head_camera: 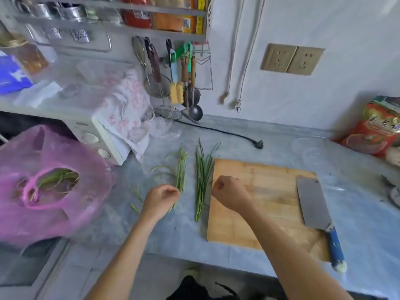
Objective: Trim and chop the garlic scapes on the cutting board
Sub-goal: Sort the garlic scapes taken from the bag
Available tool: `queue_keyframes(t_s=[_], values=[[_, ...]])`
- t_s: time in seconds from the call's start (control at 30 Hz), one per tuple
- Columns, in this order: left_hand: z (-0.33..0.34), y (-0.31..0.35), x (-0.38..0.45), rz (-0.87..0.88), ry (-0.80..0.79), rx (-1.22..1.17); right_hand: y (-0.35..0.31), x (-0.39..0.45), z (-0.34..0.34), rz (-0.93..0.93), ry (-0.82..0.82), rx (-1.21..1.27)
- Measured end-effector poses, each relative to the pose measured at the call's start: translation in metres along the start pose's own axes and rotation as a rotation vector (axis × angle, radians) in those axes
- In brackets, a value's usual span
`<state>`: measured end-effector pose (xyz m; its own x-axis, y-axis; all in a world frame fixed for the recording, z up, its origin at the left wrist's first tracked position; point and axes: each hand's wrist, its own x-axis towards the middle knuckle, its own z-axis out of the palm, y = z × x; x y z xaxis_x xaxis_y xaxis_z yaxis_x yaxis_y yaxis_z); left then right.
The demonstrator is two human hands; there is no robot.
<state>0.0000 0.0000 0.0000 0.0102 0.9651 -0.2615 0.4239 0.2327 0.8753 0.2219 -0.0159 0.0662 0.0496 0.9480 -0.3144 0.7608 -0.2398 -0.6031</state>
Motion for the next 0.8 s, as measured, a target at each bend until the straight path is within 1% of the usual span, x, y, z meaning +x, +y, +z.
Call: queue_keyframes(t_s=[0.1,0.2,0.3,0.57,0.7,0.8], values=[[-0.007,-0.027,0.023,-0.013,-0.003,0.019,-0.012,0.021,0.031,0.070,-0.048,-0.053],[-0.010,-0.037,0.027,-0.037,0.009,-0.001,-0.016,0.038,0.056,0.177,-0.102,-0.134],[-0.012,-0.041,0.032,-0.010,0.029,-0.006,-0.023,0.055,0.073,0.236,-0.107,-0.187],[-0.021,-0.055,0.044,-0.102,0.006,-0.086,-0.041,0.085,0.096,0.373,-0.070,-0.305],[-0.025,-0.051,0.049,-0.119,-0.009,-0.102,-0.039,0.088,0.098,0.375,-0.050,-0.417],[-0.027,-0.055,0.050,-0.136,-0.027,-0.101,-0.043,0.089,0.104,0.287,0.000,-0.559]])
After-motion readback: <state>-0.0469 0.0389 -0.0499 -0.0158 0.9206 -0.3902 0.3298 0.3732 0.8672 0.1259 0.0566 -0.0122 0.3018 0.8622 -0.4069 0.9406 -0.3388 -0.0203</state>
